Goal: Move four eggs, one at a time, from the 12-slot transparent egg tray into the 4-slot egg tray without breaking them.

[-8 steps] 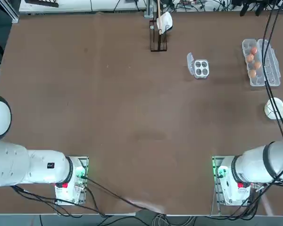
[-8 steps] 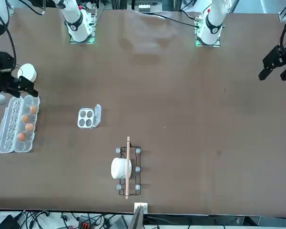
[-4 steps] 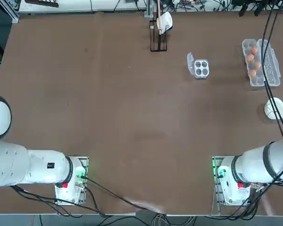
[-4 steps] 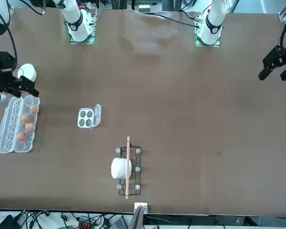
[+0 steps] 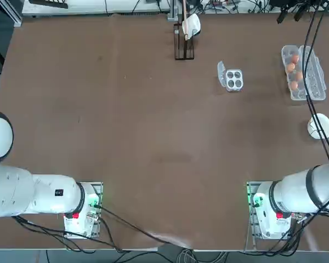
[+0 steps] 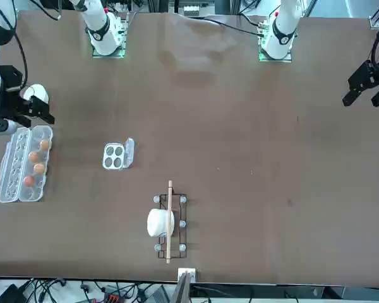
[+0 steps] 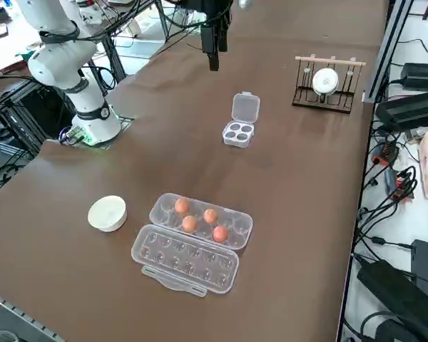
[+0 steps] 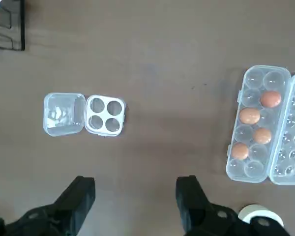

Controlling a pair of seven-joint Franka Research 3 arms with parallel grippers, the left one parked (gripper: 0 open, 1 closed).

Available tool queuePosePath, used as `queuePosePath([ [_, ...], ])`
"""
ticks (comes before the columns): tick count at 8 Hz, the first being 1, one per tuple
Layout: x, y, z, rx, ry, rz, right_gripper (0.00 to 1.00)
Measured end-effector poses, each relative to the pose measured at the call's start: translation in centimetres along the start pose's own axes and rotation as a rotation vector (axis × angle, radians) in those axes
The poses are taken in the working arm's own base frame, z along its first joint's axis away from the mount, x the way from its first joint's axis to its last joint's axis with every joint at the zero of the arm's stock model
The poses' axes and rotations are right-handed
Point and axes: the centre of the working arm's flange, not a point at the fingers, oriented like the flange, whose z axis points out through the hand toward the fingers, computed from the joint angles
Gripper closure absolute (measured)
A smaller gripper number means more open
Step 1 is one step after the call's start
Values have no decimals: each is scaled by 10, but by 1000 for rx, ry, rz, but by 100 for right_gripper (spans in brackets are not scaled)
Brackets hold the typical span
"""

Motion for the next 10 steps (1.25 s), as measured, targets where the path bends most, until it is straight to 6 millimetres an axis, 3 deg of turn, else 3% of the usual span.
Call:
queuePosePath([
  [3,-14,0,2,5,-14,-147,0],
  [8,-32,41,34,40,-68,-439,0],
  [10,-43,43,45,39,-56,-489,0],
])
